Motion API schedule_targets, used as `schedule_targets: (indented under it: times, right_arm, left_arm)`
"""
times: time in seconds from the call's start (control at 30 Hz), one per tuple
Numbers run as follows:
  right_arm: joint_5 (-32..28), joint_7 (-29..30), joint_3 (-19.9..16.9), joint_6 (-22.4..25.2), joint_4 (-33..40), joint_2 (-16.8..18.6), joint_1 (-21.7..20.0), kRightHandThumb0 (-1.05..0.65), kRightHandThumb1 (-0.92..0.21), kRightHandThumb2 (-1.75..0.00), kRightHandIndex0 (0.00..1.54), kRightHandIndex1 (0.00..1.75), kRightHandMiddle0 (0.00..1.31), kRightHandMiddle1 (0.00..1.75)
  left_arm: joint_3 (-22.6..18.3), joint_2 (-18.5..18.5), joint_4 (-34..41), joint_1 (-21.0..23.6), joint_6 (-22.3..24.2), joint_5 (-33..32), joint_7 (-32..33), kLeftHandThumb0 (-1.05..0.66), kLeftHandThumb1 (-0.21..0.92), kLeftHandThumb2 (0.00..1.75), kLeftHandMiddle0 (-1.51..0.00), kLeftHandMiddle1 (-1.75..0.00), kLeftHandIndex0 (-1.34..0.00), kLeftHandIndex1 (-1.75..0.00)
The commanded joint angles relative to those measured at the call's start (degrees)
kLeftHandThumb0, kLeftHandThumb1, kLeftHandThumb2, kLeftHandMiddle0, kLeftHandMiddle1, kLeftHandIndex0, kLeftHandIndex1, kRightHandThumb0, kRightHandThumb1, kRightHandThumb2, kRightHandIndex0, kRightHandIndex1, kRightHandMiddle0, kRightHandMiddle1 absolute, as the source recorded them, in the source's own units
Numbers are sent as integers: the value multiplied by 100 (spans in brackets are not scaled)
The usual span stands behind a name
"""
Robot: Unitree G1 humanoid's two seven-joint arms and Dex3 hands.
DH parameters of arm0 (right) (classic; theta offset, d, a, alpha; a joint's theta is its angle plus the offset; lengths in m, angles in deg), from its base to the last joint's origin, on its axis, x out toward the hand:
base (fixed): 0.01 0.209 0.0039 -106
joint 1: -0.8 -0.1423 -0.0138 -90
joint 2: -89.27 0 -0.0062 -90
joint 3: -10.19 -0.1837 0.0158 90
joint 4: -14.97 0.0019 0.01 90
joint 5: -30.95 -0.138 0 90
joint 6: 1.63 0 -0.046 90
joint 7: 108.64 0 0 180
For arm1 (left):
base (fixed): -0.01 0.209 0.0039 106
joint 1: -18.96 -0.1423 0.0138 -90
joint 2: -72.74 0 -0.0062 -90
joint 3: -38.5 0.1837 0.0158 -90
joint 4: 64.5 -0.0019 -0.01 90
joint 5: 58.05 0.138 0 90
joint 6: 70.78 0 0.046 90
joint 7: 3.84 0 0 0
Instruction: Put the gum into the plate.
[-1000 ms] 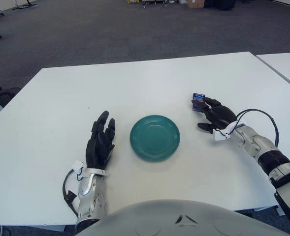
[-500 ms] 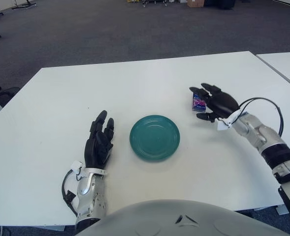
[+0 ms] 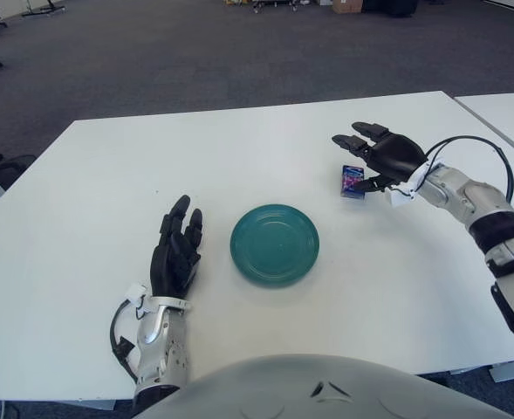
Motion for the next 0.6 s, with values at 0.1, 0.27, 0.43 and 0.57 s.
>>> schedule_targets:
  times: [0.1,0.27,0.43,0.57]
  right_arm:
    - [456,611,448,-287,-583,26,-449,-105,-92,-62,0,0,0,10]
    - [681,875,691,-414,-763,-2,-719,-105,-92,-64,0,0,0,7]
    - [567,516,710,-470,-898,37,-985,-105,-92,-66,0,0,0,4]
    - [237,-102,587,-326,-1304,243,-1099,-105,-92,-66,0,0,0,3]
  left_arm:
    - [-8,-217,-428,-160,8,-8,25,-95,92,79,-21,0,0,-62]
    - [-16,-210,-440,-185,-45,35,54,-95,92,79,-20,0,0,-62]
    - [-22,-225,-419,-210,22,-38,26,-95,92,78,-20,0,0,-62]
    - [-10,-235,-425,-216,-6,7,53,-96,92,78,-20,0,0,-62]
